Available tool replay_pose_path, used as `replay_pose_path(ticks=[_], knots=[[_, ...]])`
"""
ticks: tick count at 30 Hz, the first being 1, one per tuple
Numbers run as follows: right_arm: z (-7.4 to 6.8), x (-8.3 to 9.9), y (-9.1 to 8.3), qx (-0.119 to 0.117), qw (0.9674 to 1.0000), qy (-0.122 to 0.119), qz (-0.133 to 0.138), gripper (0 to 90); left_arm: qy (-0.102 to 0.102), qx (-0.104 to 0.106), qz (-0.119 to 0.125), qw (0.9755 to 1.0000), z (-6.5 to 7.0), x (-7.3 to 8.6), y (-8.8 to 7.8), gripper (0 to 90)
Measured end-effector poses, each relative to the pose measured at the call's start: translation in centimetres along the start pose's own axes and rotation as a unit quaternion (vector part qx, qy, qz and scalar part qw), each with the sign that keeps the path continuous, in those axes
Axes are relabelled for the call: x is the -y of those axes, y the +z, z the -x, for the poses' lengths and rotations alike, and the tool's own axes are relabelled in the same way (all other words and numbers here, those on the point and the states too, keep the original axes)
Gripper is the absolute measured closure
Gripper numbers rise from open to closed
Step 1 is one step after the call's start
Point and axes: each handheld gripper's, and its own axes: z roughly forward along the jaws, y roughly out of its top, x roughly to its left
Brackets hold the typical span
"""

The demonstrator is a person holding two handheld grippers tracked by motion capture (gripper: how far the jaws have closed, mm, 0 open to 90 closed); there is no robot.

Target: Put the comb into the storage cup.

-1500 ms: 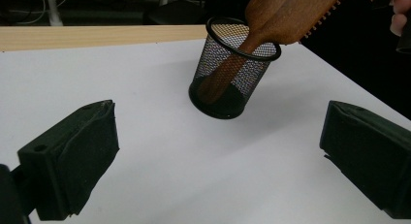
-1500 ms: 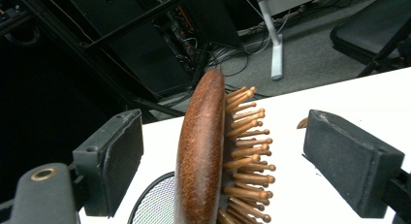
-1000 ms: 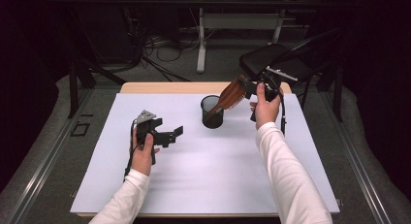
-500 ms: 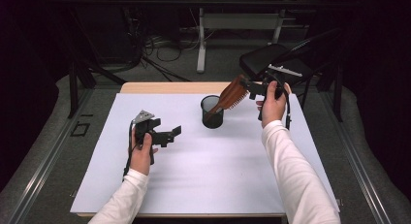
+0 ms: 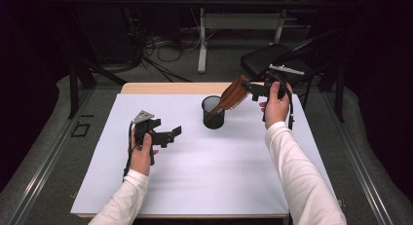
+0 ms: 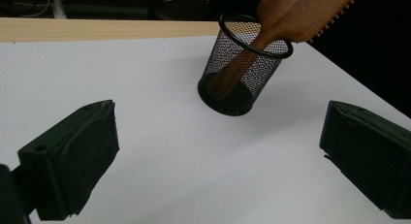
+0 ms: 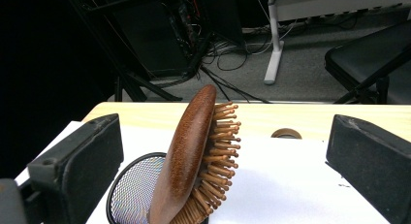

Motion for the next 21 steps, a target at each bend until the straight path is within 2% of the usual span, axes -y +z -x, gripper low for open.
replay_pose_path(ticks=[9, 21], knots=[[-0.2, 0.0, -0.3, -0.001, 0.9999, -0.015, -0.002, 0.0, -0.002, 0.003, 0.006, 1.0000, -0.1, -0.4, -0.3, 0.5], [-0.6, 0.0, -1.3, -0.018, 0.9996, -0.023, -0.001, 0.0, 0.000, 0.007, 0.005, 1.0000, 0.1, -0.5, -0.5, 0.4]])
